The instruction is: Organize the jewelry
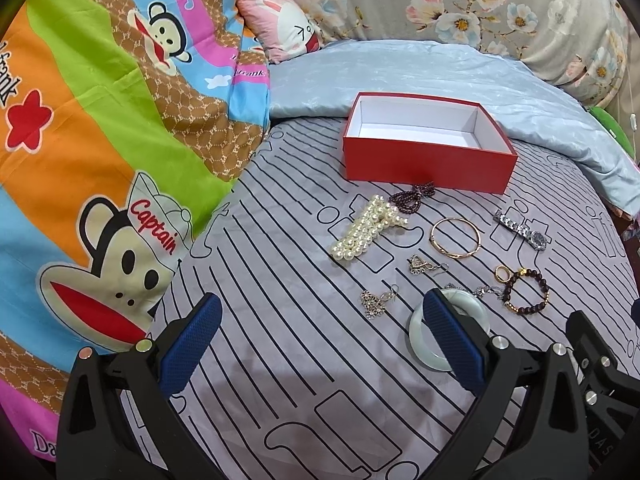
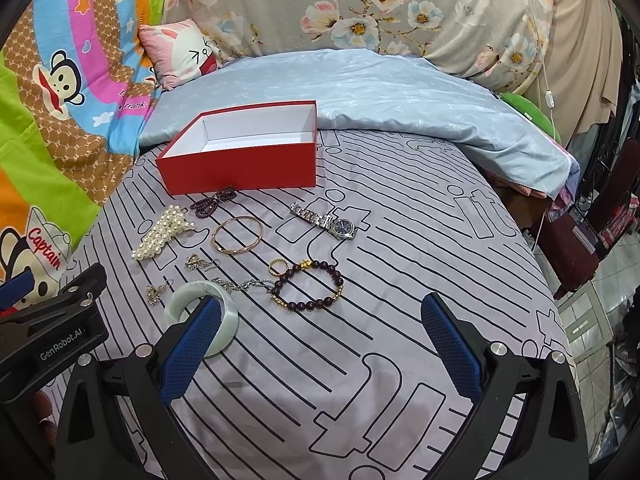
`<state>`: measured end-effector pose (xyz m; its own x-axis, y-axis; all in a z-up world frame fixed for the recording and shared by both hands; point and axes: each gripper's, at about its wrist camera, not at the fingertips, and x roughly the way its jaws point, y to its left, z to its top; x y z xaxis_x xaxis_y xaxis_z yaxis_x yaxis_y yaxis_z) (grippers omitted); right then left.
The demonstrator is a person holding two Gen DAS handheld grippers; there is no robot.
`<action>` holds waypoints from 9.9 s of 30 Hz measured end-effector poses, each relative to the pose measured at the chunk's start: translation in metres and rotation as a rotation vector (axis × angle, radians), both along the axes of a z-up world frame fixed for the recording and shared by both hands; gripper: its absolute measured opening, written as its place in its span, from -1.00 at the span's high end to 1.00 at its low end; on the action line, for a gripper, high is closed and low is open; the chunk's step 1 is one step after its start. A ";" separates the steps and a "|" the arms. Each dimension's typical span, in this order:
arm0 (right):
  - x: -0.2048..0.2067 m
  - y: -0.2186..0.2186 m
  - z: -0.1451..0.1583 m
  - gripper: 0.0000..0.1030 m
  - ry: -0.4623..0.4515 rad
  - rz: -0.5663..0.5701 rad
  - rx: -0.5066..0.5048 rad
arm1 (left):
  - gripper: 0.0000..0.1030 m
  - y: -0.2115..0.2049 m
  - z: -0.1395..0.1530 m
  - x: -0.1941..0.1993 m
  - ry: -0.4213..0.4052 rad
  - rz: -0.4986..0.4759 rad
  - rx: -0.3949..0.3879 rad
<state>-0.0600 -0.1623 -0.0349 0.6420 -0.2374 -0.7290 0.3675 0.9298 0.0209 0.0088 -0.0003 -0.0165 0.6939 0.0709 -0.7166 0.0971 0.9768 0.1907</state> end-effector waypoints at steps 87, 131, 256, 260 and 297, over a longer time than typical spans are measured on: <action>0.132 -0.073 -0.072 0.48 0.138 0.210 0.089 | 0.46 -0.023 -0.065 0.107 0.136 -0.129 -0.186; 0.257 -0.077 0.078 0.56 -0.140 0.272 0.121 | 0.46 -0.084 0.030 0.223 -0.006 -0.265 -0.232; 0.070 -0.061 -0.064 0.86 0.100 0.158 0.161 | 0.76 -0.042 -0.061 0.018 0.205 -0.270 -0.201; 0.065 -0.059 -0.052 0.86 0.076 0.164 0.161 | 0.76 -0.041 -0.057 0.017 0.198 -0.273 -0.205; 0.185 -0.072 0.085 0.86 -0.184 0.286 0.158 | 0.76 -0.072 0.050 0.152 -0.035 -0.291 -0.270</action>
